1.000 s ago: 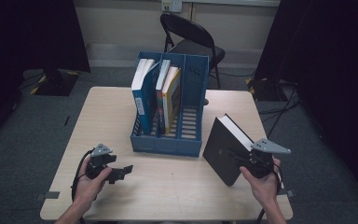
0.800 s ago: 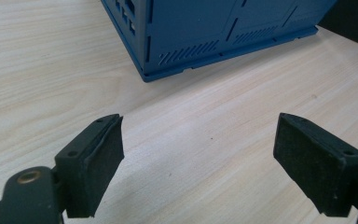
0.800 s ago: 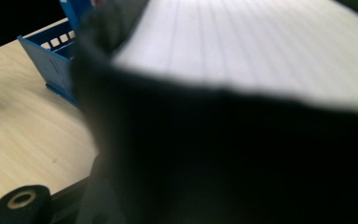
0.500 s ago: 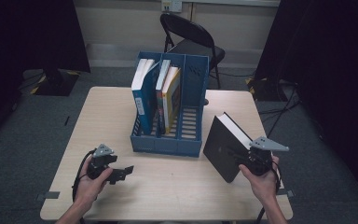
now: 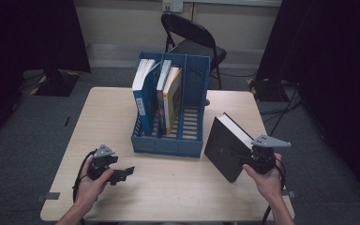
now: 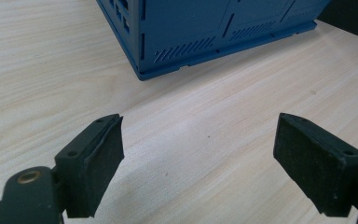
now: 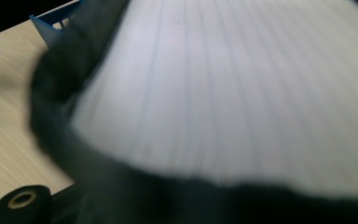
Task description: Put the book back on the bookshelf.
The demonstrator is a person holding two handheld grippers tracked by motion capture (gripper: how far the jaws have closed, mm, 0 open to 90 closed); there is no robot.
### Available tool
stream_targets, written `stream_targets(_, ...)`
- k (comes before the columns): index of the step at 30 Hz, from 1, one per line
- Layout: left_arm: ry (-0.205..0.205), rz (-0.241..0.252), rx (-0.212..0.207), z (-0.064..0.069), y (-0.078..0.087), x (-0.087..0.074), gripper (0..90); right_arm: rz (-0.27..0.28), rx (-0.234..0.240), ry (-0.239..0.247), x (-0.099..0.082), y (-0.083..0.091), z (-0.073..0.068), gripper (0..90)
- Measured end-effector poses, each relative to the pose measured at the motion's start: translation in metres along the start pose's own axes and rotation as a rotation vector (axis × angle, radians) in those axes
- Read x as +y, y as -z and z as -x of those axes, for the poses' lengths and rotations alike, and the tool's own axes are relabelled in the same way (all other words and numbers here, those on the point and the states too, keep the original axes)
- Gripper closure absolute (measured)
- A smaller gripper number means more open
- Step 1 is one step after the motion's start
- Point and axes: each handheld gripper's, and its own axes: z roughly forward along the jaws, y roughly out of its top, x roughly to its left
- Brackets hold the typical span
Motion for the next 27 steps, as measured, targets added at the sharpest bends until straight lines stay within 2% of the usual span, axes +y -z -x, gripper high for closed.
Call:
stream_targets(2, 0.001, -0.001, -0.002, 0.0, 0.0, 0.0, 15.7, -0.004, 0.017, 0.023, 0.001, 0.0, 0.003, 52.2)
stream_targets(5, 0.002, 0.001, -0.002, 0.0, 0.0, 0.0, 15.7, -0.01, 0.02, 0.009, 0.003, -0.001, 0.005, 52.2)
stream_targets(13, -0.001, 0.005, 0.005, 0.001, 0.0, 0.0, 15.6, -0.012, 0.017, 0.017, 0.004, 0.002, -0.003, 49.1)
stream_targets(16, 0.0, -0.002, 0.005, 0.0, 0.0, 0.0, 15.6, -0.014, 0.001, 0.002, 0.01, 0.005, -0.004, 48.5)
stream_targets(19, 0.002, -0.002, 0.005, 0.0, 0.0, 0.0, 15.6, -0.046, -0.011, -0.007, 0.016, 0.007, -0.005, 48.7)
stream_targets(23, 0.006, -0.002, 0.008, 0.0, 0.0, 0.0, 15.6, -0.081, -0.016, 0.011, 0.02, 0.009, -0.006, 47.4)
stream_targets(27, 0.004, -0.001, 0.007, 0.0, 0.0, 0.0, 15.6, -0.069, -0.016, 0.028, 0.032, 0.016, -0.007, 47.7)
